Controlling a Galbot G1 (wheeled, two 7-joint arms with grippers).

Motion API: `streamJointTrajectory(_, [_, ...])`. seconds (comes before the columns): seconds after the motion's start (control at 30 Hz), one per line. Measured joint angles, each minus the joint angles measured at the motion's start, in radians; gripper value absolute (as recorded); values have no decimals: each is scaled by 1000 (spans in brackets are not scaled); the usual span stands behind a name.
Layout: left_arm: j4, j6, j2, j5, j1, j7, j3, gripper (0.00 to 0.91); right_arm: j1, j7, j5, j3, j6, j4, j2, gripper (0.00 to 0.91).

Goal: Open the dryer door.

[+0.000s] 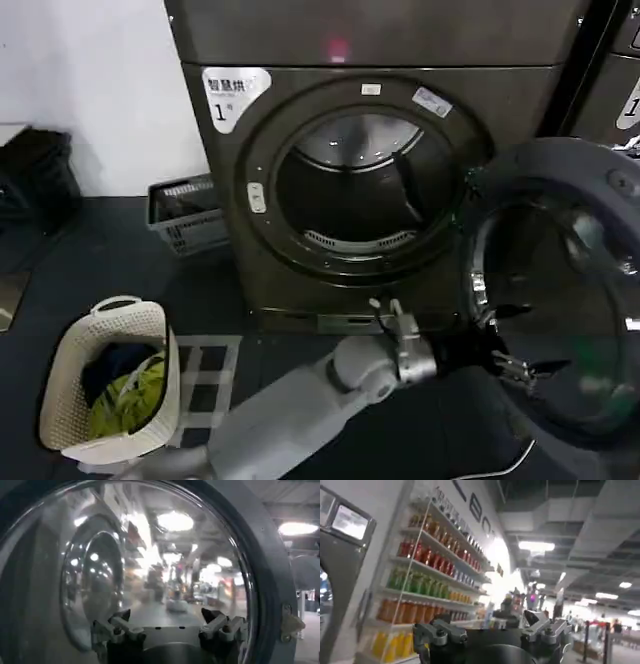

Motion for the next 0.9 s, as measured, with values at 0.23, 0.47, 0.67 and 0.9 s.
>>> streamJointTrajectory(0.23, [66,-15,-40,28,-18,-5,6,907,-14,-1,31,23,-22,21,-1,907])
streamJointTrajectory(0.47, [132,-48,-41,91,-37,-31,23,907,-23,-4,39,39,-15,25,1,907])
streamJointTrajectory(0.67, [194,-92,-41,145,-51,-48,35,907,-26,-15,44,47,-7,26,3,907])
streamJointTrajectory(0.9, [251,-132,-41,157,-63,-54,33,907,-32,-21,47,54,-2,22,2,907])
